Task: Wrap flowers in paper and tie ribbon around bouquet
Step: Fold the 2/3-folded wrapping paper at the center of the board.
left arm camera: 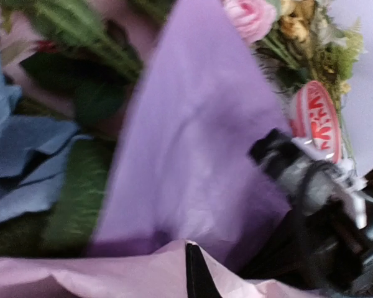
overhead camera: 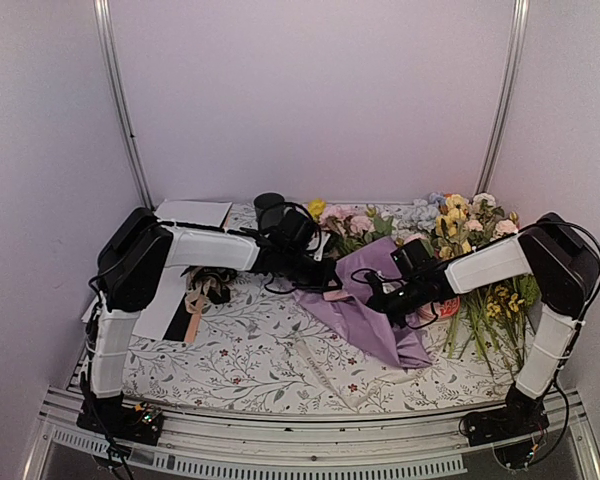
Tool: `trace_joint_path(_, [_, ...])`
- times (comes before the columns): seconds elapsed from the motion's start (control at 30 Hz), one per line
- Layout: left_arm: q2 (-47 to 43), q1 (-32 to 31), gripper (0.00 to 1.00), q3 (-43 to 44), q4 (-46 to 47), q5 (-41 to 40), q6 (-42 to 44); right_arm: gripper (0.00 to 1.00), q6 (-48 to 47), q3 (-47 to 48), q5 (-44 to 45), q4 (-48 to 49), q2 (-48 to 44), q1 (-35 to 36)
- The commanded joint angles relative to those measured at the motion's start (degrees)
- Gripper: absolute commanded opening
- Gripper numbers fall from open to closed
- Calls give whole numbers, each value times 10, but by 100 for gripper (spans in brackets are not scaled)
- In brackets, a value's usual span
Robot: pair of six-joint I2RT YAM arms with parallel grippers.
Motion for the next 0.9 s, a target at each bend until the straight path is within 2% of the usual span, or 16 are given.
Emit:
trace_joint_path(0.0, [3,17,0,-15,-42,-37,10,5,-14,-8,13,27,24,-12])
trace_joint_path(0.13, [5,6,0,10,-44,-47,23,5,-1,-15,0,53,50,-13])
trace_joint_path(0.23, [37,6,0,38,-76,-57,29,5,0,-14,-2,55,29,-13])
trace_joint_path(0.43, [56,4,0,24,-95,-78,37,5,-52,21,24,-38,-75,-18])
trace_joint_path(0.6, [49,4,0,34,-103,-103,49,6,-62,-6,56,-89,-105,-36])
trace_joint_path(0.77, [37,2,0,51,-119,-121,56,6,-62,-44,59,-55,-56,-42])
trace_joint_path(0.87, [17,-3,0,64,-125,-127,58,4,-61,-40,0,-8,7,-40])
